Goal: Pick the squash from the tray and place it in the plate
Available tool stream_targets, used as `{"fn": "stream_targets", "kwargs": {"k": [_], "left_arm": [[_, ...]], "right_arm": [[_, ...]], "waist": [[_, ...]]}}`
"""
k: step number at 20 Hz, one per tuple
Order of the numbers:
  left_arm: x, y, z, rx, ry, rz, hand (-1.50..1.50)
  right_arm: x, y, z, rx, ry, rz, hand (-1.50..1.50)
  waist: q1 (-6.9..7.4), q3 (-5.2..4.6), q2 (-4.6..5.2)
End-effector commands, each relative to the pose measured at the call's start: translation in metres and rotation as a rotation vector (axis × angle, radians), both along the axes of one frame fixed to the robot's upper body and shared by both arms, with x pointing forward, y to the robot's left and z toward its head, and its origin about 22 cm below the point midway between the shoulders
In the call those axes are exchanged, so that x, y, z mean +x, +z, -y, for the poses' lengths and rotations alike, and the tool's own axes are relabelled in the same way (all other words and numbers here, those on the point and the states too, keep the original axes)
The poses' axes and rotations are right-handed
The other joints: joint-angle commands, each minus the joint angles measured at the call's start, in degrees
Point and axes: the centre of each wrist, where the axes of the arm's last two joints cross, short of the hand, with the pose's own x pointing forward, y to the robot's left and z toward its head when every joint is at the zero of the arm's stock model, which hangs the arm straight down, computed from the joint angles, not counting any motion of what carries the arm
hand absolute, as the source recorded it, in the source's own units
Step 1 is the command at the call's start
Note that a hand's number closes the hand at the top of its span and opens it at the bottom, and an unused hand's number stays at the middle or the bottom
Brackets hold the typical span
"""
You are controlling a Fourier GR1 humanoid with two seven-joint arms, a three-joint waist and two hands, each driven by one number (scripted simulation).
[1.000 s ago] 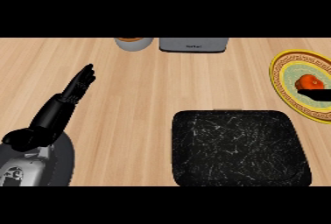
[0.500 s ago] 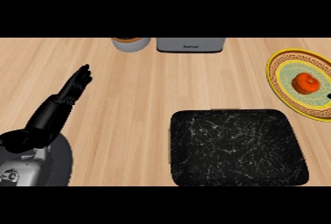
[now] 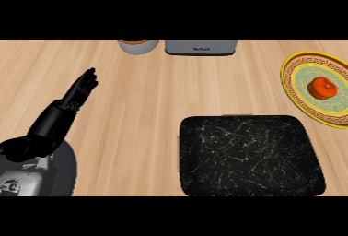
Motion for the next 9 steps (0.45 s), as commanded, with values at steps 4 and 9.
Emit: {"fn": "stream_targets", "kwargs": {"k": [4,9], "left_arm": [[-0.007,0.007,0.01,-0.004,0.0,0.0,0.0],[0.005,0.001,0.008,0.0,0.0,0.007,0.0]], "right_arm": [[-0.042,0.012,0.028,-0.015,0.057,0.006,-1.5],[-0.03,0.015,0.023,-0.021,0.111,0.014,-1.5]], "waist": [[0.24,0.07,-0.04],[-0.25,-0.02,-0.16]]}}
